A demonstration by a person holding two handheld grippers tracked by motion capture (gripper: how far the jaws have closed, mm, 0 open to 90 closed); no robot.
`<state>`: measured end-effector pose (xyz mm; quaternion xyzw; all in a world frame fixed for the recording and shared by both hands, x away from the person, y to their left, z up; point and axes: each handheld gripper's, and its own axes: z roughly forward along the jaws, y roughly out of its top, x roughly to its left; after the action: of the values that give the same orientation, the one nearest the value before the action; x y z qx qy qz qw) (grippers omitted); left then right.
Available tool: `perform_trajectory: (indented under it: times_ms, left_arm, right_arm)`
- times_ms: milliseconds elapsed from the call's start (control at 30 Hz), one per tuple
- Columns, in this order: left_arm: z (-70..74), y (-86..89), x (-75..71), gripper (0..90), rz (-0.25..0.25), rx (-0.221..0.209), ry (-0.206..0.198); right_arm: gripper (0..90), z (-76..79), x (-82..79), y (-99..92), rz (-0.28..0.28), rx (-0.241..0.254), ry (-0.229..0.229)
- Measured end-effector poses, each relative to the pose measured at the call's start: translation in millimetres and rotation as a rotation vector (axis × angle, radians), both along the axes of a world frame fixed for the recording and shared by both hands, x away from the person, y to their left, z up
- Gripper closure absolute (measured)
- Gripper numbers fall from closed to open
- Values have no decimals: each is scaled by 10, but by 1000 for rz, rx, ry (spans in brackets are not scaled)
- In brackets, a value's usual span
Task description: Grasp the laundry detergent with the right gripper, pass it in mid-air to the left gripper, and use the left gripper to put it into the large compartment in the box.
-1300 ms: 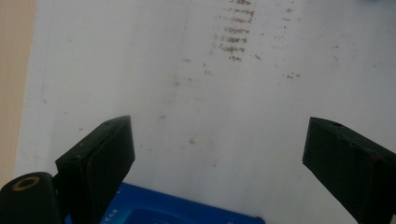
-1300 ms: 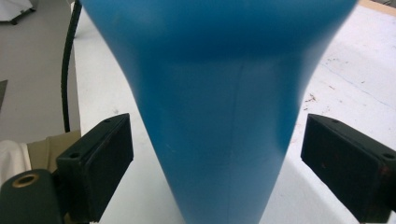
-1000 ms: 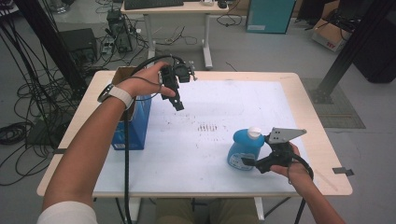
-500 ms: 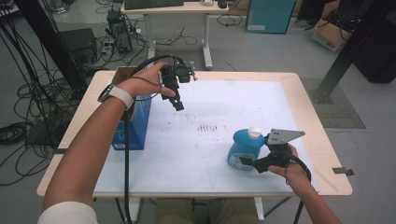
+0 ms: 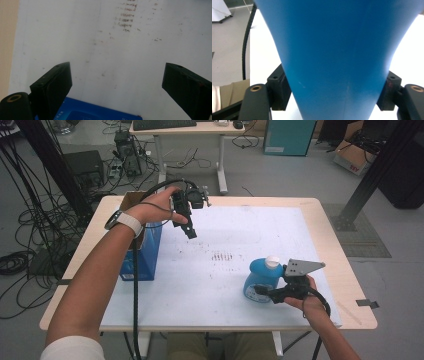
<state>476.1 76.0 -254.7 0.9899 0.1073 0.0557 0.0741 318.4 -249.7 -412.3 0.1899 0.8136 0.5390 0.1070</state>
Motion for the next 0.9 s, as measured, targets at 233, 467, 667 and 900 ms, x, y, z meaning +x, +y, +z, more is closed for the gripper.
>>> perform_trajectory:
  times_ms: [233, 467, 667, 900]
  left_arm:
    - [-9, -3, 0, 96, 3, -4, -3]
    - [-18, 0, -6, 96, 16, -15, -2]
    - [-19, 2, 3, 96, 4, -2, -3]
    - [-18, -3, 0, 96, 4, -4, 2]
  right_arm:
    - [339, -11, -4, -15, 2, 4, -4]
    - [397, -22, -1, 1, 13, 12, -6]
    - [406, -19, -7, 6, 11, 9, -13]
    - [409, -28, -4, 0, 18, 17, -13]
